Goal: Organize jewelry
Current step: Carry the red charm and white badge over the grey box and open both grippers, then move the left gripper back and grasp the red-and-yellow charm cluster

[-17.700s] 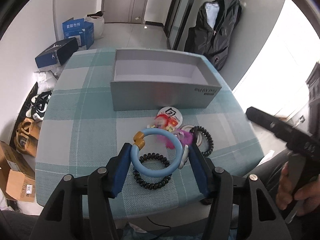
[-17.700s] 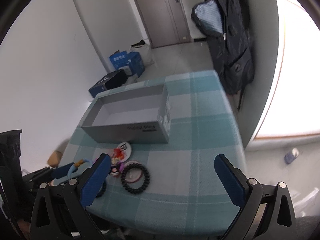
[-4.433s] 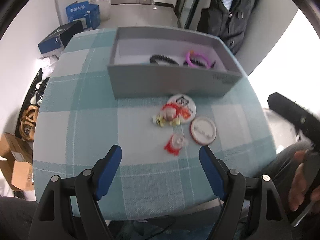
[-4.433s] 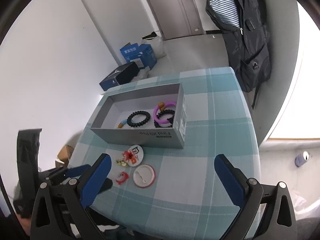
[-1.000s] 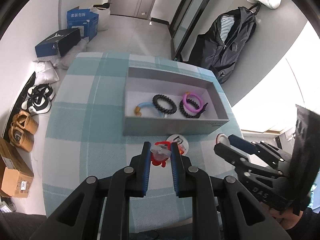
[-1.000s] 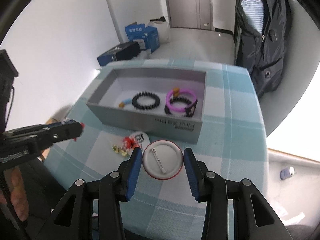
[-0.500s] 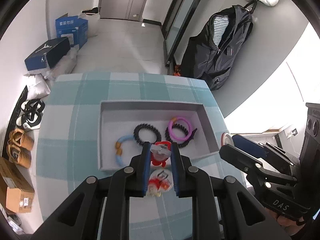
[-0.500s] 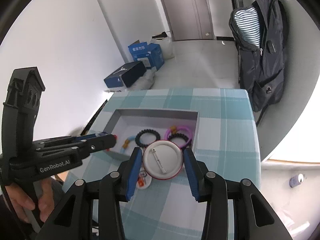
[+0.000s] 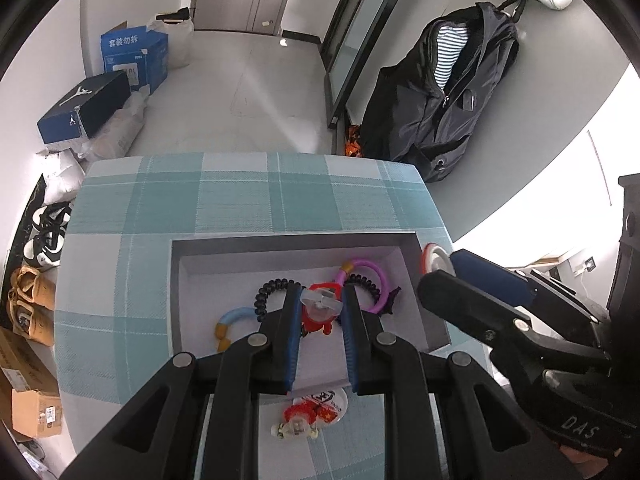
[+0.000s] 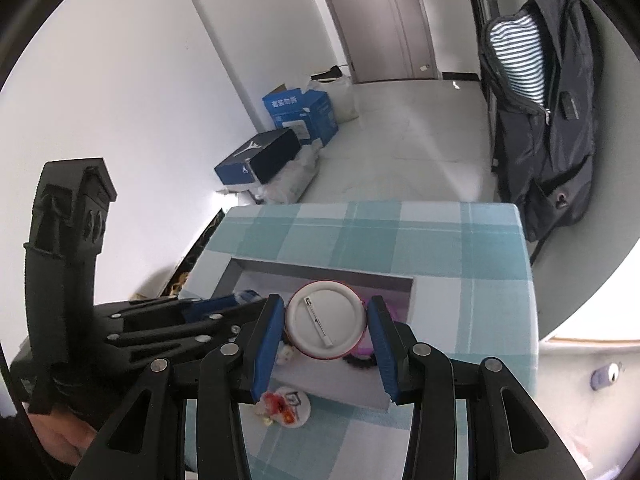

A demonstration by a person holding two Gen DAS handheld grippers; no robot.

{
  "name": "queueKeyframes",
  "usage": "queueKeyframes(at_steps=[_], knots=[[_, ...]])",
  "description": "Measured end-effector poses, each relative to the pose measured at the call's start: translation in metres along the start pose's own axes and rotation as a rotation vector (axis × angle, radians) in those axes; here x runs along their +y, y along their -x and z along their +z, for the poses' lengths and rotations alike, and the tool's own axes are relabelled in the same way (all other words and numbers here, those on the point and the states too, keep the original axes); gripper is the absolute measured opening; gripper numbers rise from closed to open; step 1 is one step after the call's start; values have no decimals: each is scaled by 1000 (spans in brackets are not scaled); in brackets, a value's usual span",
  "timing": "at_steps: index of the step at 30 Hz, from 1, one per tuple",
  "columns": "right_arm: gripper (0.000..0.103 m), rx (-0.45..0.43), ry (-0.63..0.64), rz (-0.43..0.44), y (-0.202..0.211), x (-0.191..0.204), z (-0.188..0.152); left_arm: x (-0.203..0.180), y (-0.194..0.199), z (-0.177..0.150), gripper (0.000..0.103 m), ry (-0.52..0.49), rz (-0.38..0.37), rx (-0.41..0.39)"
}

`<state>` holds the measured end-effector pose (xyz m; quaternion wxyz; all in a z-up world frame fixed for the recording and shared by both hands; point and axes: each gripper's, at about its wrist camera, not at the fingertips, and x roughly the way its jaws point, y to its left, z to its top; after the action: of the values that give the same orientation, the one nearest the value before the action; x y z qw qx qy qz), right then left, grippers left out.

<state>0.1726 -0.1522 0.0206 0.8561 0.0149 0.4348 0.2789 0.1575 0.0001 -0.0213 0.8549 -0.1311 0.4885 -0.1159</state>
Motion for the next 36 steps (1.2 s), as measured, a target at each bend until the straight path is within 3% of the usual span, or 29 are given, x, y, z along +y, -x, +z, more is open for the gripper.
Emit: queueKeyframes(at_steps=[22,24,27,29,30,36], knots=[[43,38,-19,-20,-20,-13,4,10,-15,9,15,40,-54,20],[43,36,-23,-13,-20,-14,4,14,-19,10,19,72,-69,58],[46,29,-35,-5,-19,-17,4,16,-19,8,35,73,-78,59],[55,18,-56,4,-16,-21,2,18,-16,6,55,75,-73,48],[56,14,-68,11,-14,-23,1,19,-13,5,58,78,-69,38],[66,0,-97,-4,-6,-29,-1,17,-3,-2,60,51,-52,7]])
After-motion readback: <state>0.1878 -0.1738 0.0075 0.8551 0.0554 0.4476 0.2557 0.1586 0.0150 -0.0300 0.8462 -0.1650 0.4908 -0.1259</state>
